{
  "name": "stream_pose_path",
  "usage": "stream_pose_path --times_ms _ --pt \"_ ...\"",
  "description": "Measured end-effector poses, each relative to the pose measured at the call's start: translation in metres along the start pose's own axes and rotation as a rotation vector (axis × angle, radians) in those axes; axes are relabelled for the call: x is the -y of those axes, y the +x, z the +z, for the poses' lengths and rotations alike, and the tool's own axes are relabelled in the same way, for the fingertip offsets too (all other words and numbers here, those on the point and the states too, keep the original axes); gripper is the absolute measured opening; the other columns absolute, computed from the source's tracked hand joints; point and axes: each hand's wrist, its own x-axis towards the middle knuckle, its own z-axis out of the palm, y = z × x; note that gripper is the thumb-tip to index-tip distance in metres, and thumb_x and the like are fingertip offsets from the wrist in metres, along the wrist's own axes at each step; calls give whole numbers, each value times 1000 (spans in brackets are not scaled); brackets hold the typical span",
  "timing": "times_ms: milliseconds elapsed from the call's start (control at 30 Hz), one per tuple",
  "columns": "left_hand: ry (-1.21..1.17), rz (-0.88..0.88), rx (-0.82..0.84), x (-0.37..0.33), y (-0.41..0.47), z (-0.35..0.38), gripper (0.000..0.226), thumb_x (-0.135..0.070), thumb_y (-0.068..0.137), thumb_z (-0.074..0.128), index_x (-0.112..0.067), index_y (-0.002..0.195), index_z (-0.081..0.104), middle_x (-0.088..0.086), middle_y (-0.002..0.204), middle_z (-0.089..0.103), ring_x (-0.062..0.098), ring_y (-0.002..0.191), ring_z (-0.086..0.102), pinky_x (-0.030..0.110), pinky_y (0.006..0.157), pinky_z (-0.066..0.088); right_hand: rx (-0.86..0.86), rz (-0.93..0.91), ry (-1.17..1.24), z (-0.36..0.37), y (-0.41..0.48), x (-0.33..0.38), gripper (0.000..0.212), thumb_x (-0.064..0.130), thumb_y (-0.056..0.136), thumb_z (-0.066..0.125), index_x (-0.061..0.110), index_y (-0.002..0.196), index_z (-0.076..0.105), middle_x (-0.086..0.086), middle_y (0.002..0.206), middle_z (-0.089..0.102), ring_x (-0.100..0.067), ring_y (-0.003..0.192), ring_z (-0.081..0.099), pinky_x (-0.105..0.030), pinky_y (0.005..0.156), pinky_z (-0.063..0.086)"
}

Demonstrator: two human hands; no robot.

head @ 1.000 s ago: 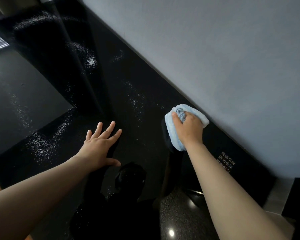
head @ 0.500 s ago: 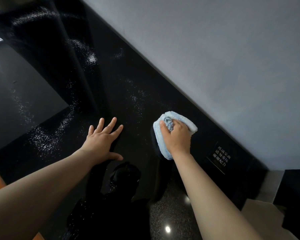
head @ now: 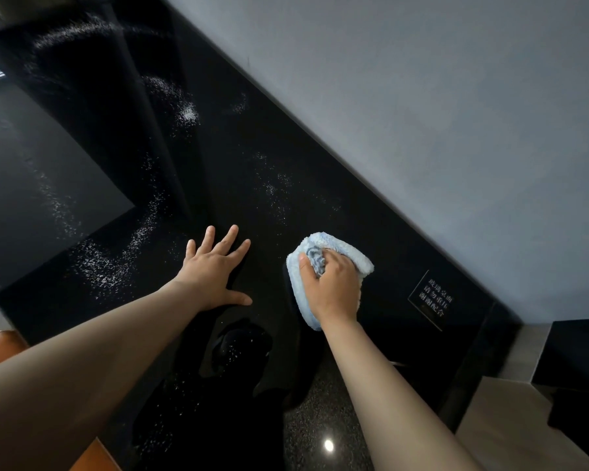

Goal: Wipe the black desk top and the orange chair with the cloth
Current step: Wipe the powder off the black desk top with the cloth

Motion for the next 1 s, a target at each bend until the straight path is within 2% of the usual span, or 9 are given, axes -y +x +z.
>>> stream_pose_path --times_ms 233,433,533,667,867,1000 --pt "4 42 -2 19 -34 0 107 -72 75 58 -30 154 -1 -3 161 -13 28 146 -21 56 116 -8 -4 14 -13 11 -19 8 45 52 89 42 16 82 68 5 83 68 -14 89 61 -35 90 49" --pt "34 64 14 42 -78 22 114 -78 71 53 -28 152 -10 -2 158 -25 28 142 -29 56 116 -9 7 44 -21 14 -40 23 55 54 87 39 11 96 71 1 96 71 -18 99 61 -35 96 47" --pt "54 66 11 57 -95 26 114 -79 71 51 -29 152 -12 -5 157 -26 24 138 -32 57 114 -10 21 55 -27 17 -51 31 56 55 87 38 11 96 72 1 96 71 -18 100 61 -36 96 47" --pt "101 32 36 71 -112 29 115 -77 73 54 -27 152 -13 -4 157 -27 31 143 -26 57 114 -9 31 68 -29 22 -64 38 57 55 87 39 11 101 72 2 101 71 -17 104 61 -35 99 45" --pt "83 6 110 84 -123 38 117 -74 72 58 -29 151 -16 -6 153 -35 31 143 -27 61 115 -2 43 57 -31 25 -85 49 41 43 91 55 9 107 70 -1 108 70 -19 109 59 -33 102 40" --pt "71 11 100 87 -122 43 116 -69 74 62 -30 151 -16 -7 153 -35 31 143 -28 64 115 0 43 57 -38 28 -103 59 54 52 88 44 9 108 70 -1 109 70 -18 110 60 -33 102 42"
